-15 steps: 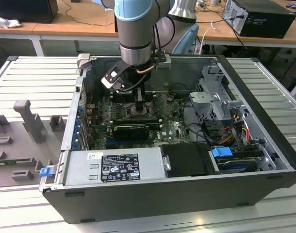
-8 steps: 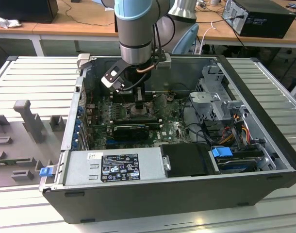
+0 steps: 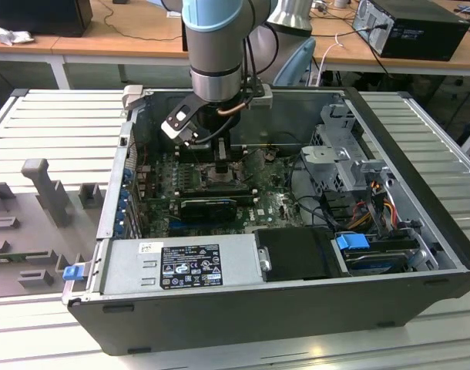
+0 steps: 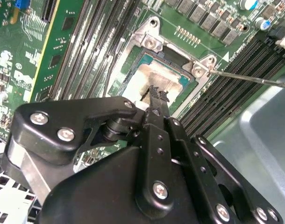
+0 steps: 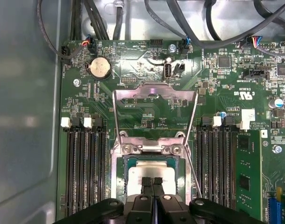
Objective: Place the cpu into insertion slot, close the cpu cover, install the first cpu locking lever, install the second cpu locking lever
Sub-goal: 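Close the cpu cover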
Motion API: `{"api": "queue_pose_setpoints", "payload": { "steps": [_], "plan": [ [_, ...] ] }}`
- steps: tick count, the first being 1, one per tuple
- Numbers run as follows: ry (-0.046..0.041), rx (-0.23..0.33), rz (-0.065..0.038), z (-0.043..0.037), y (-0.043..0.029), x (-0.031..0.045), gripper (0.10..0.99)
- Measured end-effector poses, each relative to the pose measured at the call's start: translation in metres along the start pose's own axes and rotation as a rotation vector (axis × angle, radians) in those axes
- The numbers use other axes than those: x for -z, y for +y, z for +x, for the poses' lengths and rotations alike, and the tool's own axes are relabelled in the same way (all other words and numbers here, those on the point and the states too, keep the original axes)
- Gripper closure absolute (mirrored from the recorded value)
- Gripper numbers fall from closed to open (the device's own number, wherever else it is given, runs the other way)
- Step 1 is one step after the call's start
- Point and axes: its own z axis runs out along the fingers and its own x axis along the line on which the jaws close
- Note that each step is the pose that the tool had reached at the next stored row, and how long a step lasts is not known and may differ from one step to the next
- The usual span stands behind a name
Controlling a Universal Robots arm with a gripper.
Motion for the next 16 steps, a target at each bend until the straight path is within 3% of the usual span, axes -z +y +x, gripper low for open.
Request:
{"api": "queue_pose_setpoints", "payload": {
  "steps": [2, 16],
  "plan": [
    [0.0000, 0.000, 0.004, 0.0000, 0.0047, -0.0003, 0.980],
    [0.0012, 0.000, 0.006, 0.0004, 0.0065, 0.0166, 0.980]
  ]
}}
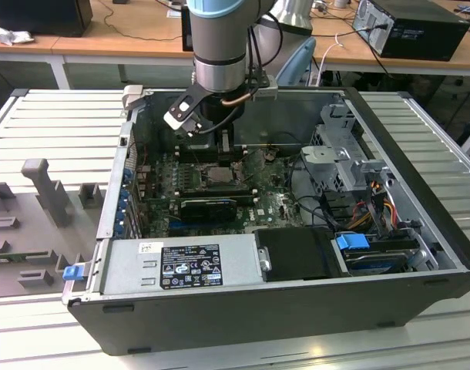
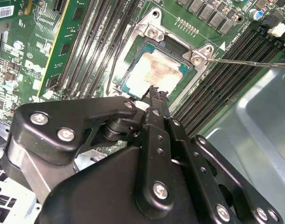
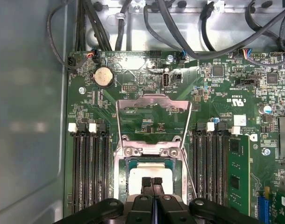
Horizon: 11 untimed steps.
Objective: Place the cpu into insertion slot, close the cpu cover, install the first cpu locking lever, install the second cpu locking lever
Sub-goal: 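Close the cpu cover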
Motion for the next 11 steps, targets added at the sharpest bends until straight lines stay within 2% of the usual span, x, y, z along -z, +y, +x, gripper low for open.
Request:
{"api": "queue_pose_setpoints", "payload": {
  "steps": [11],
  "plan": [
    [-0.0004, 0.000, 0.001, 0.0000, 0.0005, 0.0046, 0.980]
  ]
}}
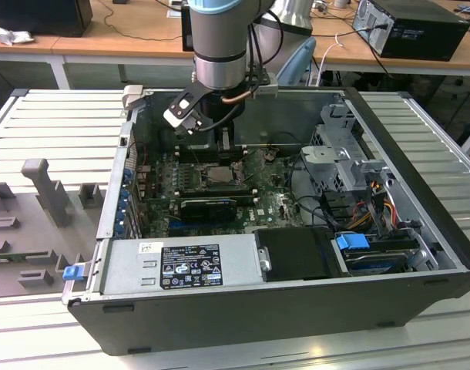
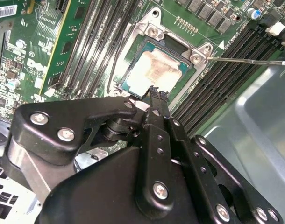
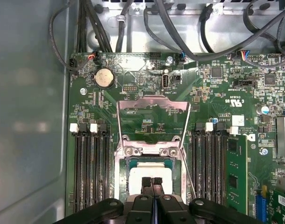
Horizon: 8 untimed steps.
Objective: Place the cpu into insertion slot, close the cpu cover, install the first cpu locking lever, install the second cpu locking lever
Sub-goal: 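Close the cpu cover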
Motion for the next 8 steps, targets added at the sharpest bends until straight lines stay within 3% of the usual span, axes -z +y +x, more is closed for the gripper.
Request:
{"api": "queue_pose_setpoints", "payload": {
  "steps": [7, 8],
  "plan": [
    [0.0004, 0.000, 0.000, 0.0001, 0.0005, 0.0039, 0.980],
    [0.0009, 0.000, 0.005, 0.0001, 0.0027, 0.0037, 0.980]
  ]
}}
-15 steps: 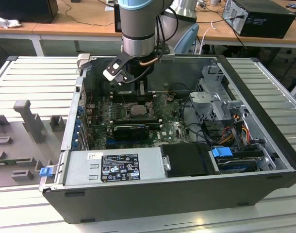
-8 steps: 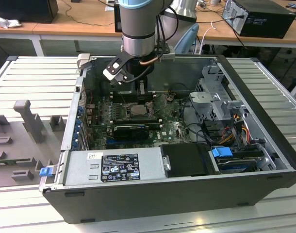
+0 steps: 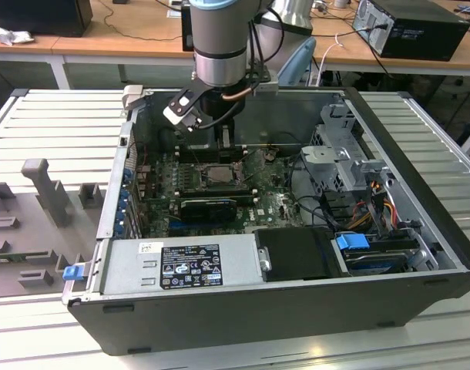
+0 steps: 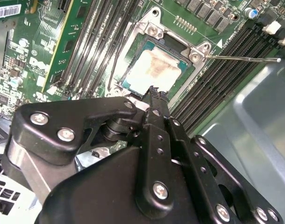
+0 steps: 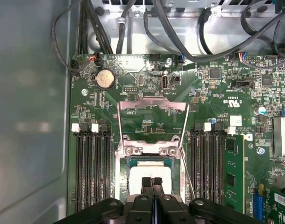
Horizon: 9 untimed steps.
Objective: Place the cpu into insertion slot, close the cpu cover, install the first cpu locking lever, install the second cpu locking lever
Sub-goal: 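Close the cpu cover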
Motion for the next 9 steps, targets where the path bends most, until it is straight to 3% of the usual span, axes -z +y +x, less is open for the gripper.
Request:
{"api": "queue_pose_setpoints", "payload": {
  "steps": [1, 2, 3, 5, 9],
  "plan": [
    [0.0031, 0.000, 0.003, -0.0006, 0.0011, 0.0001, 0.980],
    [0.0139, -0.001, 0.009, -0.0016, 0.0031, -0.0001, 0.980],
    [0.0301, -0.003, 0.018, -0.0022, 0.0042, -0.0002, 0.980],
    [0.0428, -0.004, 0.026, -0.0023, 0.0046, -0.0001, 0.980],
    [0.0440, -0.004, 0.028, -0.0023, 0.0047, 0.0017, 0.980]
  ]
}}
